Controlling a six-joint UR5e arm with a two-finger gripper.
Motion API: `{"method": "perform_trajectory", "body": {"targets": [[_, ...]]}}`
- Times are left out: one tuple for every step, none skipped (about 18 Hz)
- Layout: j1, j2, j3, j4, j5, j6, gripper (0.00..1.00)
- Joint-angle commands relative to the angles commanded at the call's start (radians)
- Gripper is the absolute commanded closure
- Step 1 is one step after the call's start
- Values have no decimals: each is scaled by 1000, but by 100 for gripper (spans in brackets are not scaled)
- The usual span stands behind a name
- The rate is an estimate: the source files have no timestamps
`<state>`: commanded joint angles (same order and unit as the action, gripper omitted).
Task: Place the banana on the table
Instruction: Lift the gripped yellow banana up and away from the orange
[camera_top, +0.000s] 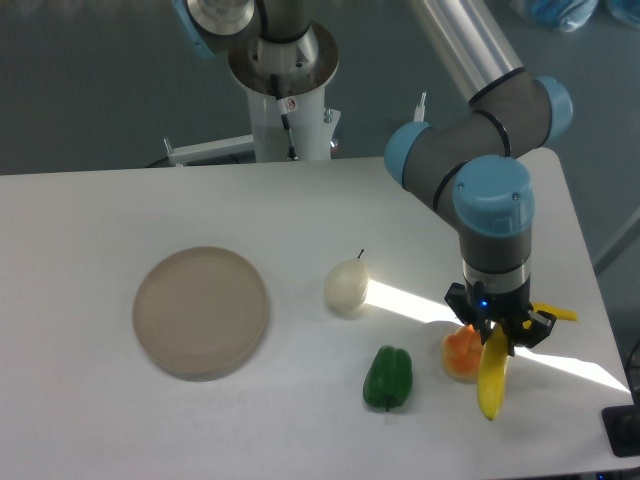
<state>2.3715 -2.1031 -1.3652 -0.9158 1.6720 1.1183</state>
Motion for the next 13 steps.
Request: {"method": "perform_trajectory", "body": {"targets": [[0, 3, -2, -2, 0, 0, 74], [0, 8, -2, -3, 2, 0, 74], [0, 17, -6, -11, 0, 2, 74], [3, 35, -23, -11, -2, 5, 74], [6, 54, -47, -11, -2, 15, 74], [6, 73, -72, -11, -2, 29, 74], [9, 92, -95, -11, 0, 50, 74], [15, 118, -121, -12, 2, 81, 74], [32, 145, -152, -12, 5, 112, 74], [47, 173, -190, -12, 5, 142, 74], [67, 205, -233, -12, 2, 175, 74], [90, 228, -277, -11, -1, 216, 74], [107, 242, -313, -11, -2, 266, 74]]}}
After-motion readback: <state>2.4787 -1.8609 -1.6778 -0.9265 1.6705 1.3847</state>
